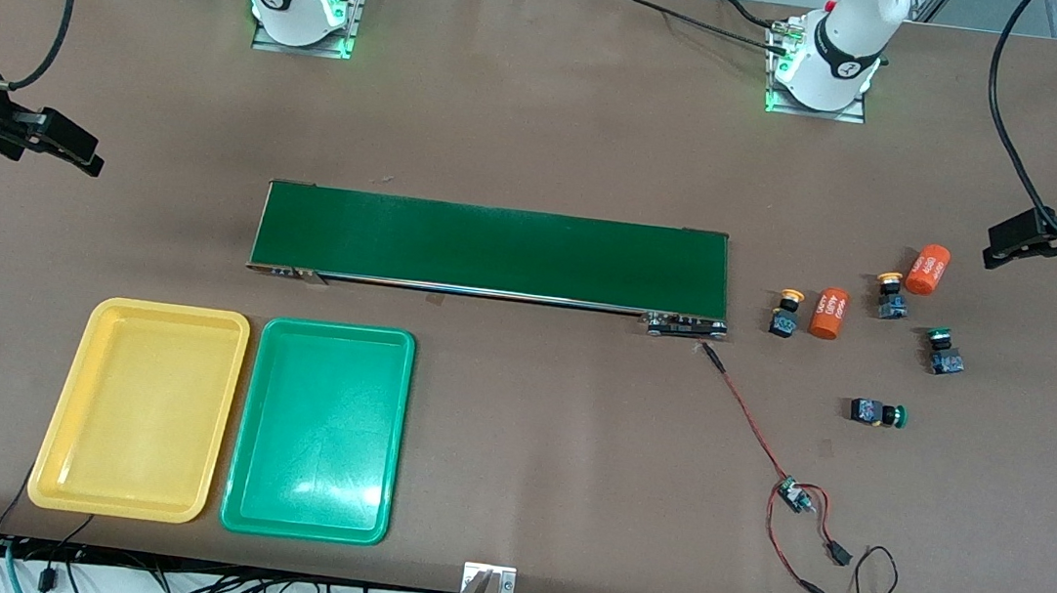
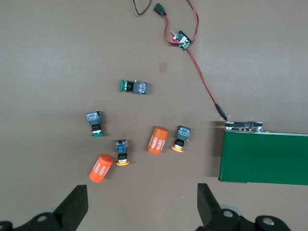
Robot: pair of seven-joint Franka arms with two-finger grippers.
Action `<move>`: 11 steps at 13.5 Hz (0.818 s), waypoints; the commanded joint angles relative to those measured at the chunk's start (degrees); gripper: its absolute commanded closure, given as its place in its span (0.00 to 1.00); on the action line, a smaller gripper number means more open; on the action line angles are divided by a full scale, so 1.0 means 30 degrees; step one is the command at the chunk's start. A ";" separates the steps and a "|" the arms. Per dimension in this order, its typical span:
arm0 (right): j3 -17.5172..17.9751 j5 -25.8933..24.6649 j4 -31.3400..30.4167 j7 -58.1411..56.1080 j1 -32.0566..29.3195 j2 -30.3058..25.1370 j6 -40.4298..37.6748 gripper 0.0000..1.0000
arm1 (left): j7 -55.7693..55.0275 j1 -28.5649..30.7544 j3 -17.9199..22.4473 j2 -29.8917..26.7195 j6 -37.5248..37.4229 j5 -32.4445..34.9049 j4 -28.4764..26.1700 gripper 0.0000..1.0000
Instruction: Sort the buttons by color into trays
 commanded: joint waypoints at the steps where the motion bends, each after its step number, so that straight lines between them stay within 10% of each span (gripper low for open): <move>1: 0.0101 0.0157 0.0001 0.0209 -0.0123 0.0007 0.0116 0.00 | -0.0443 0.0003 -0.0235 -0.0565 -0.0093 0.0027 -0.0573 0.00; 11: 0.0072 0.0479 0.0001 0.0209 -0.0122 0.0008 0.0234 0.00 | -0.0473 -0.0201 -0.0322 0.0748 -0.0768 0.0231 -0.0339 0.00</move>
